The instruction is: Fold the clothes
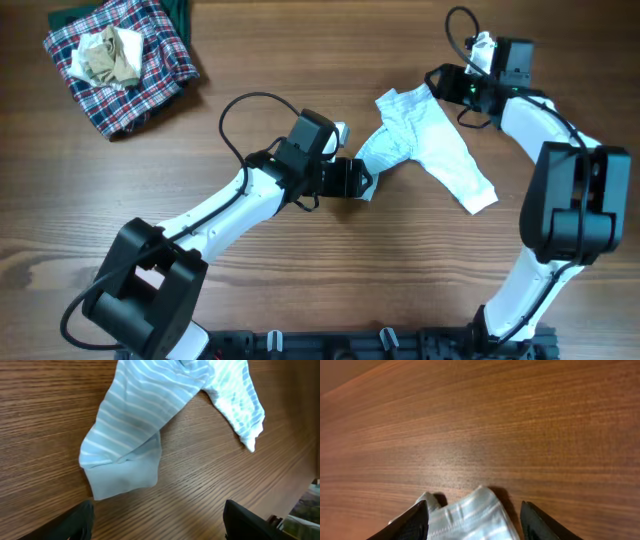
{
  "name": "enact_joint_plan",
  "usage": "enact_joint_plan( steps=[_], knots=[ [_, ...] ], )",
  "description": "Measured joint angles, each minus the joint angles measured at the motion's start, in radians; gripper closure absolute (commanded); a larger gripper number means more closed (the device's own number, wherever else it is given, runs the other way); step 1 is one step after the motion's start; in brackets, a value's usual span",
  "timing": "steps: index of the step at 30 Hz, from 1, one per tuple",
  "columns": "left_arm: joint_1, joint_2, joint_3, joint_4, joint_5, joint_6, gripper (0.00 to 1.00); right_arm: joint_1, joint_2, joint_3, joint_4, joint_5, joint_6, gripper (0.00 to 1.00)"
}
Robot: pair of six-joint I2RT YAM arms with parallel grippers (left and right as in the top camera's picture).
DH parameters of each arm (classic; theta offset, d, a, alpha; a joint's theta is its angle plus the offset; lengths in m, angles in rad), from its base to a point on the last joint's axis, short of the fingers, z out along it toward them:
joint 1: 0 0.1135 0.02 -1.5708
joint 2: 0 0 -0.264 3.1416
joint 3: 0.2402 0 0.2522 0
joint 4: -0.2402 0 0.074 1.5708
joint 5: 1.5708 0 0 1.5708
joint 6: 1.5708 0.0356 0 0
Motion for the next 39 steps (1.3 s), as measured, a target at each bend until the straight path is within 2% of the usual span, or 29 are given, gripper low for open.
enact_joint_plan(
  steps=[12,19,27,34,39],
  knots=[
    [0.0,0.0,0.0,0.0,-0.018,0.003,0.16,0.061,0.056,0.0,0.016,0.108,-0.048,0.43],
    [0.0,0.0,0.0,0.0,-0.019,0.003,0.16,0.061,0.072,0.001,0.014,0.125,-0.071,0.63],
    [0.0,0.0,0.0,0.0,-0.019,0.003,0.15,0.061,0.072,0.001,0.011,0.128,-0.07,0.96],
    [0.0,0.0,0.0,0.0,-0.019,0.003,0.15,0.06,0.072,0.002,0.006,0.187,-0.037,0.96],
    [0.0,0.0,0.0,0.0,-0.019,0.003,0.15,0.033,0.072,0.043,-0.075,0.295,0.037,0.96]
  ],
)
